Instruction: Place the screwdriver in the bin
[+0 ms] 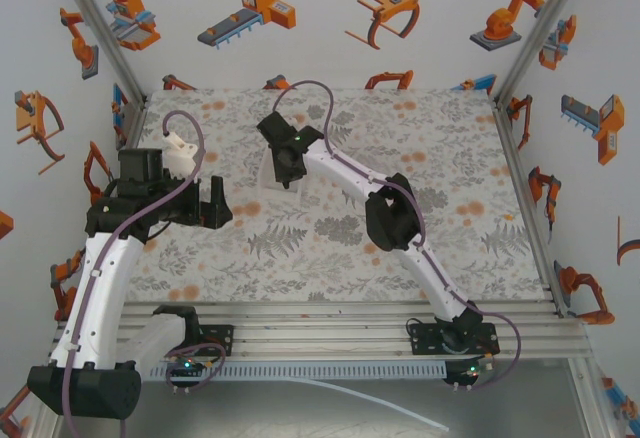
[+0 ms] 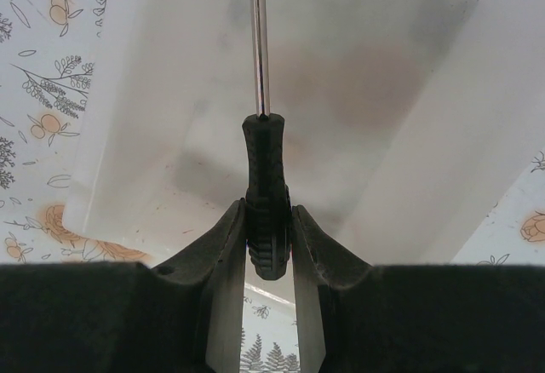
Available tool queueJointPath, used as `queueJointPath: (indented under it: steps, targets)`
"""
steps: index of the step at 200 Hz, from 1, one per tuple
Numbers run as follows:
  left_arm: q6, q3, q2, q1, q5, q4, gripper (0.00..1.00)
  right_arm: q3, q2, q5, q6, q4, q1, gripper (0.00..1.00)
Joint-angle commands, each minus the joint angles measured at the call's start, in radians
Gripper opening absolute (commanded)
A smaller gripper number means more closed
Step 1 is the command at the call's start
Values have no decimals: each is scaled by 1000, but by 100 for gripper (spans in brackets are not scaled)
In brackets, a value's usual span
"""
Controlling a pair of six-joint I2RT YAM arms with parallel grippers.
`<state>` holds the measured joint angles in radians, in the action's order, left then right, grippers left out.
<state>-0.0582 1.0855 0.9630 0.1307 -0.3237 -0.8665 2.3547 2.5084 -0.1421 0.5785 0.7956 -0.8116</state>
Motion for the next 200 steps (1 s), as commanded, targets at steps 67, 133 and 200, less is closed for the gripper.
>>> queueJointPath:
  steps: [67, 133, 200]
  targets:
    - [20, 22, 20, 3, -25, 12, 97, 63, 53, 38, 24, -6, 8, 24]
    - [17, 16, 15, 4, -18, 13, 97, 80, 52, 40, 25, 8, 8, 32]
    - [13, 16, 16, 4, -7, 7, 97, 113, 1, 13, 9, 49, 8, 43]
